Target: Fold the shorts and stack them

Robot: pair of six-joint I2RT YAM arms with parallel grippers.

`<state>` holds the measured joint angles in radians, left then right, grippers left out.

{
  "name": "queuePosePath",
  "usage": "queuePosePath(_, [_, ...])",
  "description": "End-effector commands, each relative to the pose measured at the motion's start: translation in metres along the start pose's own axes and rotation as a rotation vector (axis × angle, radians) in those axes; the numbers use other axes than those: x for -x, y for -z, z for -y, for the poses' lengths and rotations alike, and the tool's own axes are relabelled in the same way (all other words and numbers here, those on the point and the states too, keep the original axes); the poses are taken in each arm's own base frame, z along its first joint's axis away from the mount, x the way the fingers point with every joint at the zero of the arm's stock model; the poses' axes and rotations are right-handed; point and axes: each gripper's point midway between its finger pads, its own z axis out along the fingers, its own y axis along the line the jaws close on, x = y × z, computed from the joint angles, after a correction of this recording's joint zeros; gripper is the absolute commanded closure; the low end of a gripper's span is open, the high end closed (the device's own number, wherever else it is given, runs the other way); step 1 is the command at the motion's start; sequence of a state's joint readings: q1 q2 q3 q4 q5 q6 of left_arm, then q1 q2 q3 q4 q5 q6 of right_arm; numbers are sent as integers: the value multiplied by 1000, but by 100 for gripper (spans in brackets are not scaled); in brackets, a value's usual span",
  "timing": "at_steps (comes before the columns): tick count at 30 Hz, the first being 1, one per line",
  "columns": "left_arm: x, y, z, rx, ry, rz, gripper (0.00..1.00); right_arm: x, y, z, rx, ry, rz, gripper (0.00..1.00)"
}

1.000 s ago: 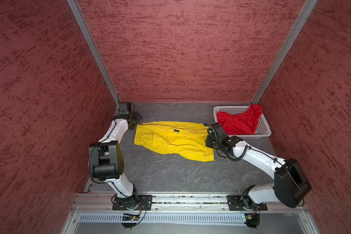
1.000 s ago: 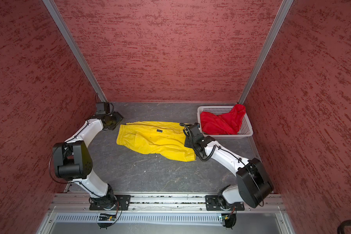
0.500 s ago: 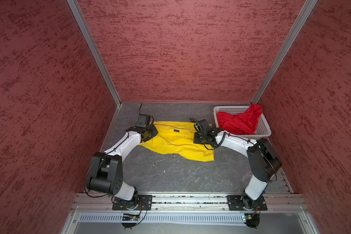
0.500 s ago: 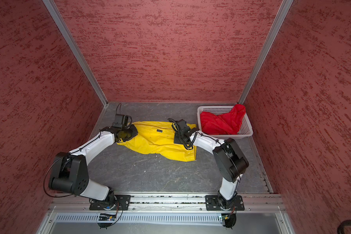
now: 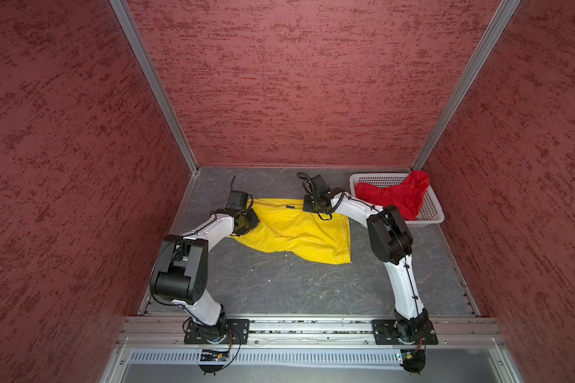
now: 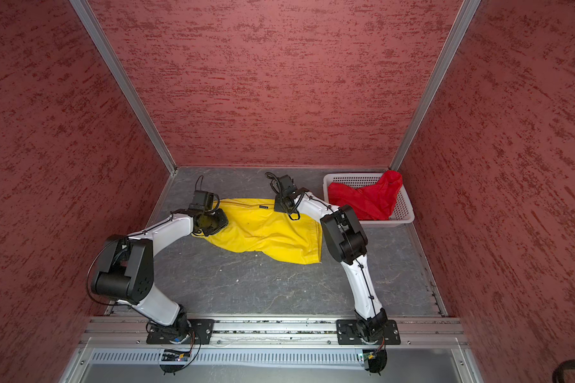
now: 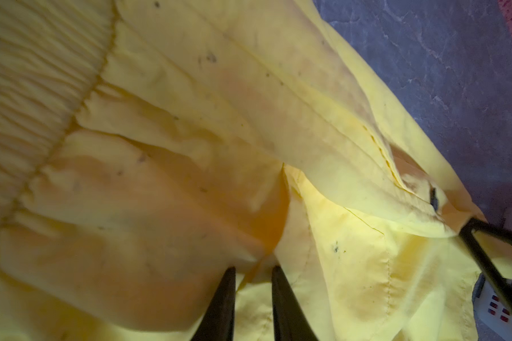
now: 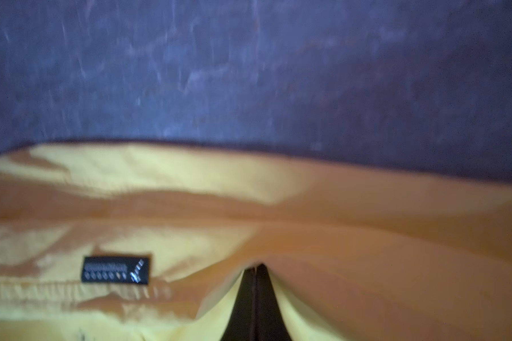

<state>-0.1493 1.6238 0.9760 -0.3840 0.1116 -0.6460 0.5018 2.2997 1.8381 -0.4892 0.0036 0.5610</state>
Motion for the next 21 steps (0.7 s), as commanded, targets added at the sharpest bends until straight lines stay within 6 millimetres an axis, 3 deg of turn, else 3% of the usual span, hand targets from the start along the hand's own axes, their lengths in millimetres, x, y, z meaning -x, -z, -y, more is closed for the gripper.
queuePosePath(1, [12,-1,4,-14,-17,26,76,40,-6,34,-92,-30,37,96])
queuePosePath(4, [17,2,-2,-11,-1,37,76,50,-11,36,-91,-19,9,98])
queuePosePath(6, [21,7,-4,-15,9,48,75,55,-2,30,-73,1,17,98])
queuePosePath(12, [36,31,6,-41,11,107,55,63,72,10,4,20,113,89])
queuePosePath(14, [37,39,7,-39,7,124,49,52,93,14,0,26,129,81])
queuePosePath(16, [38,44,1,-17,4,138,44,36,105,29,-40,25,128,72])
queuePosePath(19, [33,43,-13,20,13,143,41,10,109,52,-93,41,103,67])
queuePosePath(21, [27,38,-23,28,32,128,44,-5,104,60,-85,47,78,66])
